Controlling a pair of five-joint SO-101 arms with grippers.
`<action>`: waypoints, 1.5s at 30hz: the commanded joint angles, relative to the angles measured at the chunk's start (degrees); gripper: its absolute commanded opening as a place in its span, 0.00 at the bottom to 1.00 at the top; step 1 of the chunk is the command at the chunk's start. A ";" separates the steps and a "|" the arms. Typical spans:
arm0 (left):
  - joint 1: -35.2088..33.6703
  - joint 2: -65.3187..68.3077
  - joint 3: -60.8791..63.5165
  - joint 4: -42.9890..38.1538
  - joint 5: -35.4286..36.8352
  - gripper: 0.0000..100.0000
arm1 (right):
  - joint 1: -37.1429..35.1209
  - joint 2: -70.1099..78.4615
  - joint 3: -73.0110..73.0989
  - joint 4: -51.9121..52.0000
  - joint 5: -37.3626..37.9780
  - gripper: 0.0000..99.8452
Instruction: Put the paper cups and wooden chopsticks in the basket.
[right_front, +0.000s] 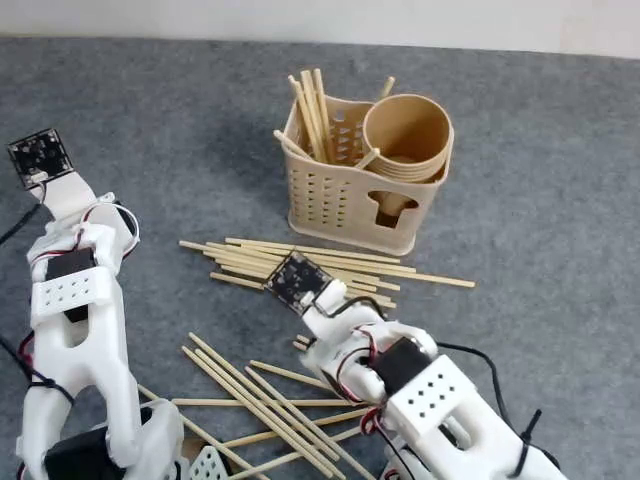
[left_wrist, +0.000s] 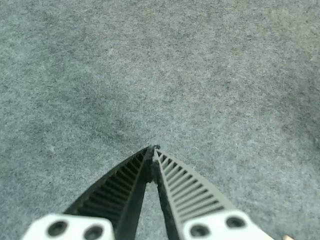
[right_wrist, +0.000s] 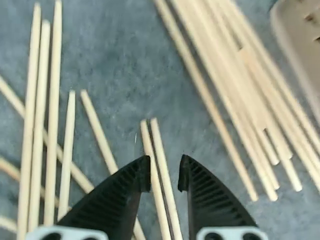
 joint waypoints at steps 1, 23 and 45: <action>-0.40 -1.54 -0.31 -1.05 0.18 0.01 | -0.22 6.02 -3.47 1.10 3.08 0.11; -0.40 -1.54 -0.31 -1.05 0.18 0.01 | 5.41 30.81 -9.27 -1.36 9.32 0.11; -0.40 -1.54 -0.31 -1.05 0.18 0.01 | 8.92 22.02 -9.01 2.95 12.40 0.17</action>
